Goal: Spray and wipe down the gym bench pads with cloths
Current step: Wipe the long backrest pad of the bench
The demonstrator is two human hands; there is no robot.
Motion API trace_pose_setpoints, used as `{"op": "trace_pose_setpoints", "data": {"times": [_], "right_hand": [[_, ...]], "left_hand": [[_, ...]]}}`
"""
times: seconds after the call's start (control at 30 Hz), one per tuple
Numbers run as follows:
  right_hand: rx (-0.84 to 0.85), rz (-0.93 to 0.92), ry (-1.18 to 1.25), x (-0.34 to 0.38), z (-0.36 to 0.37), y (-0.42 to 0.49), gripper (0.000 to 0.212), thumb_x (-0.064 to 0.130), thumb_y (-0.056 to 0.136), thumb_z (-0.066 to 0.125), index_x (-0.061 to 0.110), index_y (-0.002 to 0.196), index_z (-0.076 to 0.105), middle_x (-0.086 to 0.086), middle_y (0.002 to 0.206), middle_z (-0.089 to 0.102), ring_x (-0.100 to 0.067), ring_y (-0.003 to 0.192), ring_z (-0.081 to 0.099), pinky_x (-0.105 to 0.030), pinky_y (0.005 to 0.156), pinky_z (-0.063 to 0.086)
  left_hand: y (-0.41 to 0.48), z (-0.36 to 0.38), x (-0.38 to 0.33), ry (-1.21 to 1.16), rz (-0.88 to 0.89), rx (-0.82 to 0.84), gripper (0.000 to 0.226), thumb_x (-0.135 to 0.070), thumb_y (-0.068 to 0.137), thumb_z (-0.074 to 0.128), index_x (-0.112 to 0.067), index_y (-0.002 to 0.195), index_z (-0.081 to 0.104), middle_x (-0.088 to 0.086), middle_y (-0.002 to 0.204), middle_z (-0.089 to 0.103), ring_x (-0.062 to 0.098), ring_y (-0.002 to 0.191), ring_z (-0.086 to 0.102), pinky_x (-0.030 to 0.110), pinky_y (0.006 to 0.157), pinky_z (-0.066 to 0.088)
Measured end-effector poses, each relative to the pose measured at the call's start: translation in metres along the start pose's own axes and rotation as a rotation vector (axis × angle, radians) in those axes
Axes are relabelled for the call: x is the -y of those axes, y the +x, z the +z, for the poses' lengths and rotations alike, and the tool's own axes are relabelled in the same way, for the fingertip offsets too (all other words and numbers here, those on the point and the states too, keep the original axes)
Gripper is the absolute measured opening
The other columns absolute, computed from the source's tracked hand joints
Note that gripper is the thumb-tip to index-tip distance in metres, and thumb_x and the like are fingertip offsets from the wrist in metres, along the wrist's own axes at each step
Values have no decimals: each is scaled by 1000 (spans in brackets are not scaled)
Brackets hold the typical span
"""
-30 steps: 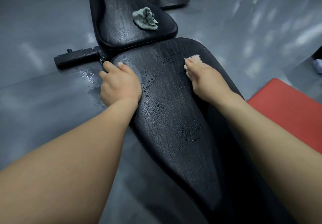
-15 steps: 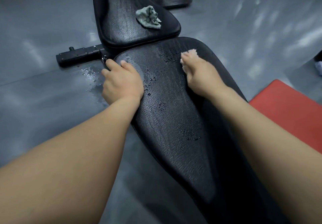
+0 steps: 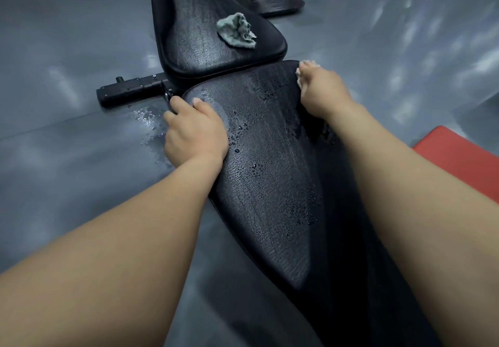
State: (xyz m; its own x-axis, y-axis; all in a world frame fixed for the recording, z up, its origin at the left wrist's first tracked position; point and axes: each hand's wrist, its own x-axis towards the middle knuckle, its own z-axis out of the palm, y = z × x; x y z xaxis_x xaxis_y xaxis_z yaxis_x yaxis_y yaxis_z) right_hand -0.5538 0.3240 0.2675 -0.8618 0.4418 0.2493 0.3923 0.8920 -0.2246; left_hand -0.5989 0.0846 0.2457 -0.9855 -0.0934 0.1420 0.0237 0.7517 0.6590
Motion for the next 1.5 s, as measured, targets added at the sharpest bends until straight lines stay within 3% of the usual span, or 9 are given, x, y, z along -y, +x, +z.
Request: {"op": "trace_pose_setpoints", "data": {"times": [0.13, 0.27, 0.5, 0.67, 0.87, 1.0, 1.13, 1.3, 1.5], "right_hand": [[-4, -108, 27, 21, 4, -39, 34, 18, 105, 42, 2, 133, 52, -21, 144, 51, -42, 133, 47, -47, 105, 42], [14, -241, 45, 19, -2, -65, 36, 15, 106, 47, -1, 138, 52, -21, 148, 50, -37, 141, 42, -41, 112, 38], [-13, 98, 23, 0, -4, 4, 32, 20, 107, 39, 4, 129, 55, -18, 144, 53, -39, 130, 50, -42, 103, 41], [-39, 47, 9, 24, 1, 10, 16, 15, 102, 39, 10, 101, 54, -16, 119, 61, -40, 111, 55, -38, 80, 39], [-16, -266, 83, 73, 9, -15, 32, 17, 101, 45, 5, 127, 60, -15, 136, 60, -34, 129, 52, -46, 104, 45], [42, -448, 123, 84, 11, -28, 38, 17, 104, 49, 3, 138, 58, -13, 147, 55, -28, 142, 45, -35, 118, 34], [29, -267, 92, 52, 4, -9, 43, 26, 106, 48, 14, 147, 52, -6, 154, 50, -27, 140, 48, -35, 115, 38], [11, -13, 2, 25, 0, 8, 25, 16, 104, 41, 7, 121, 58, -15, 136, 60, -36, 130, 52, -39, 100, 44], [-11, -264, 91, 79, 8, -11, 33, 17, 105, 45, 3, 129, 62, -14, 139, 60, -32, 134, 50, -41, 108, 40]], "left_hand": [[0, -2, 0, -14, -5, -2, 43, -41, 107, 29, -10, 133, 45, 20, 135, 54, 46, 114, 59, 47, 86, 44], [-2, -2, 0, -21, 6, -5, 44, -40, 107, 30, -10, 136, 44, 20, 137, 53, 46, 115, 59, 47, 87, 44], [-2, -1, 0, -24, 10, -7, 44, -41, 107, 30, -10, 136, 44, 19, 135, 54, 46, 113, 59, 48, 85, 44], [0, 0, 1, -21, 1, -12, 44, -41, 107, 30, -11, 136, 44, 18, 134, 54, 45, 112, 60, 47, 83, 44], [-2, -1, 1, -33, -4, 0, 45, -41, 107, 30, -11, 137, 43, 19, 136, 53, 46, 114, 59, 48, 87, 44], [-1, -2, 0, -41, -11, -2, 45, -42, 107, 29, -11, 137, 44, 19, 137, 53, 46, 116, 58, 49, 89, 44], [-2, -2, 1, -44, -1, 4, 45, -41, 107, 29, -11, 138, 43, 19, 138, 52, 45, 116, 58, 48, 89, 44], [-2, -2, 1, -48, -5, 10, 44, -41, 108, 29, -12, 137, 44, 17, 136, 53, 45, 115, 58, 45, 82, 41], [0, -2, 3, -79, -13, 15, 45, -41, 108, 28, -13, 140, 43, 17, 137, 53, 44, 115, 58, 46, 86, 43]]}}
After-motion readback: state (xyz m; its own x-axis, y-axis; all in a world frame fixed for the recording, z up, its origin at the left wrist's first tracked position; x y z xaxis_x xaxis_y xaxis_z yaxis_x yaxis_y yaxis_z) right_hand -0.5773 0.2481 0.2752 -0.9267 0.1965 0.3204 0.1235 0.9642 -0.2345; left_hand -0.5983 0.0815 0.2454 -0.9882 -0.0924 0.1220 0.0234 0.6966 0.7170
